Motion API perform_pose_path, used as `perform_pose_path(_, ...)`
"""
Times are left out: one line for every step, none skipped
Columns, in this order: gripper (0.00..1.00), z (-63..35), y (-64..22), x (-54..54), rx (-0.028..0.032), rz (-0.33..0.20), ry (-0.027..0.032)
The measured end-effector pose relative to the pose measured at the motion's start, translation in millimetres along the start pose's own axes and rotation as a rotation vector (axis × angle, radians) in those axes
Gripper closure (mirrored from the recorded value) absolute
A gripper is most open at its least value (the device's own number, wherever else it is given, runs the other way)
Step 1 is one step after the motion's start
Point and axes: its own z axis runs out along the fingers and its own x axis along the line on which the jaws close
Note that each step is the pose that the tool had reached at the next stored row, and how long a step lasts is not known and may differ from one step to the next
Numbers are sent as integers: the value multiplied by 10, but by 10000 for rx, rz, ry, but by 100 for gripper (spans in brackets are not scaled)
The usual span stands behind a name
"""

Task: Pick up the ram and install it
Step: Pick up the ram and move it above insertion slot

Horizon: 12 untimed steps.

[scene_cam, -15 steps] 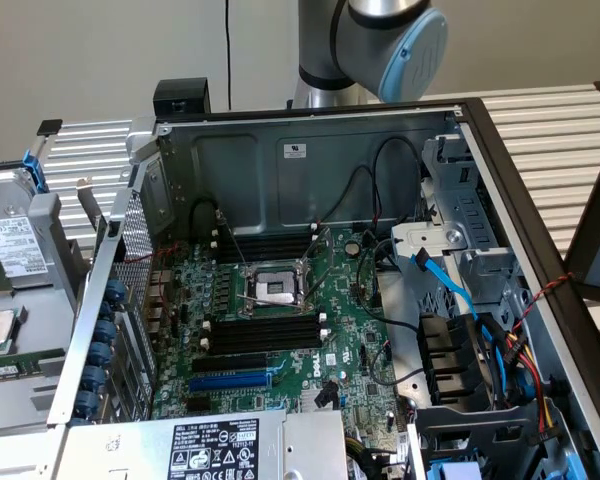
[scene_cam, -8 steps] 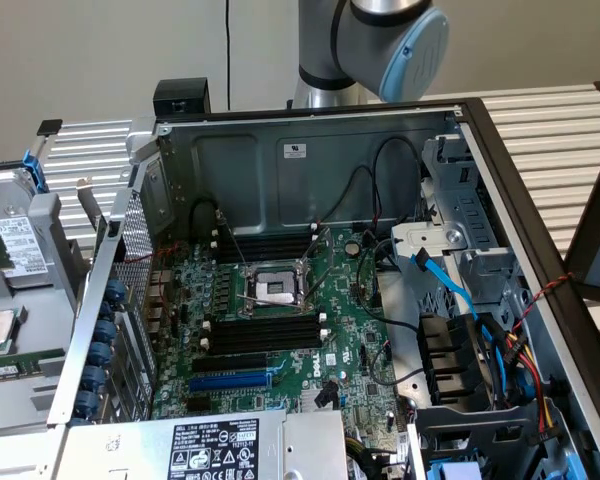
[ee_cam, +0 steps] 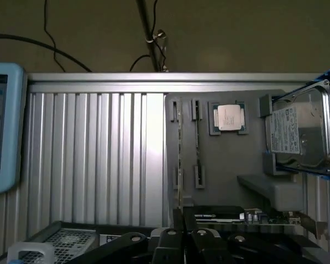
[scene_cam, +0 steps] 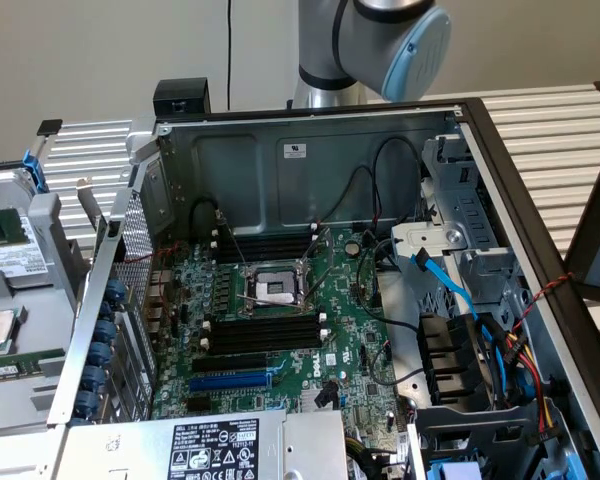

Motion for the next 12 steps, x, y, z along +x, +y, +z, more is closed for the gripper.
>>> perform_pose_path(87,-25,-23,4,-8,-2,-32)
perform_pose_path(87,-49,-46,8,-15,-5,-65)
perform_pose_path(87,-75,-68,12,-23,-7,-97)
perform_pose_path(87,-101,-93,17,-30,-9,-128)
perform_pose_path(87,-125,-116,23,-40,-11,-149)
perform_pose_path(87,-142,-138,31,-59,-11,-158)
perform_pose_path(87,-152,-157,41,-86,-12,-162)
perform_pose_path(87,-162,-175,53,-121,-13,-163)
perform_pose_path(87,-171,-193,64,-158,-13,-164)
perform_pose_path(87,-177,-211,75,-197,-14,-165)
perform_pose_path(87,-182,-229,86,-243,-15,-165)
perform_pose_path(87,-186,-248,97,-292,-16,-164)
